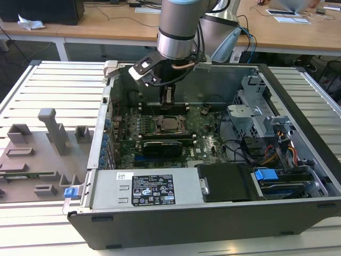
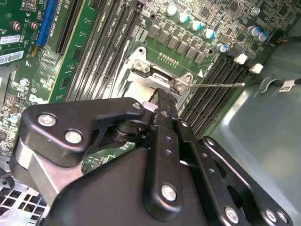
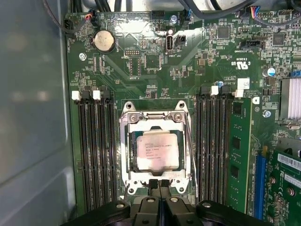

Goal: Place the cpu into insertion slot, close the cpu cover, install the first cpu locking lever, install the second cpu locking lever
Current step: 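Close the cpu cover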

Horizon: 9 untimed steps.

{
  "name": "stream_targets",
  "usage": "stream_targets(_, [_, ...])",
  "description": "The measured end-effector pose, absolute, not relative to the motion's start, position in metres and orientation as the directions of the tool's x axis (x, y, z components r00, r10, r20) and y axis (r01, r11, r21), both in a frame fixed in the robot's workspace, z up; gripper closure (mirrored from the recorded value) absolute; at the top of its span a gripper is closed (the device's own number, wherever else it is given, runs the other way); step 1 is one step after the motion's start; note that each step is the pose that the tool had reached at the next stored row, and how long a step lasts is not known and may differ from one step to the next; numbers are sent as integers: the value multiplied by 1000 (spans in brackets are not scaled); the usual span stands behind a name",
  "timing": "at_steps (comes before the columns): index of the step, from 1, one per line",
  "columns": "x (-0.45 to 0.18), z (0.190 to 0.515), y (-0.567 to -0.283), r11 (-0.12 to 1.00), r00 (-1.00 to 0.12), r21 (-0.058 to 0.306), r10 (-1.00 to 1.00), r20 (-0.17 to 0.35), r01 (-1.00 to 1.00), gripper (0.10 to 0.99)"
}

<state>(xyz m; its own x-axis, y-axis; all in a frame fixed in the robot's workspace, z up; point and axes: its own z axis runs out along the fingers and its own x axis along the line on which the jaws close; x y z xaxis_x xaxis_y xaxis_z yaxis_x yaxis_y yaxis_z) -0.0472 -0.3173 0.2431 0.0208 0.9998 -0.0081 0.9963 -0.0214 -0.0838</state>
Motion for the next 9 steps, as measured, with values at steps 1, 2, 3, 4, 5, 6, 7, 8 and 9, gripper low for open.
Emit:
stream_targets(1, [-48, 243, -317, -21, 21, -84, 1000, -8, 996, 980])
stream_targets(2, [-49, 242, -317, -21, 21, -84, 1000, -8, 996, 980])
stream_targets(3, [-49, 241, -317, -21, 21, -84, 1000, -8, 996, 980])
stream_targets(4, [-50, 239, -317, -21, 21, -84, 1000, -8, 996, 980])
stream_targets(5, [-51, 237, -317, -21, 21, -84, 1000, -8, 996, 980])
stream_targets(6, [-51, 235, -317, -21, 21, -84, 1000, -8, 996, 980])
stream_targets(7, [-51, 234, -318, -21, 21, -84, 1000, -8, 996, 980])
stream_targets(8, [-51, 233, -318, -21, 21, -84, 1000, -8, 996, 980])
stream_targets(9, [-52, 231, -318, -21, 21, -84, 1000, -8, 996, 980])
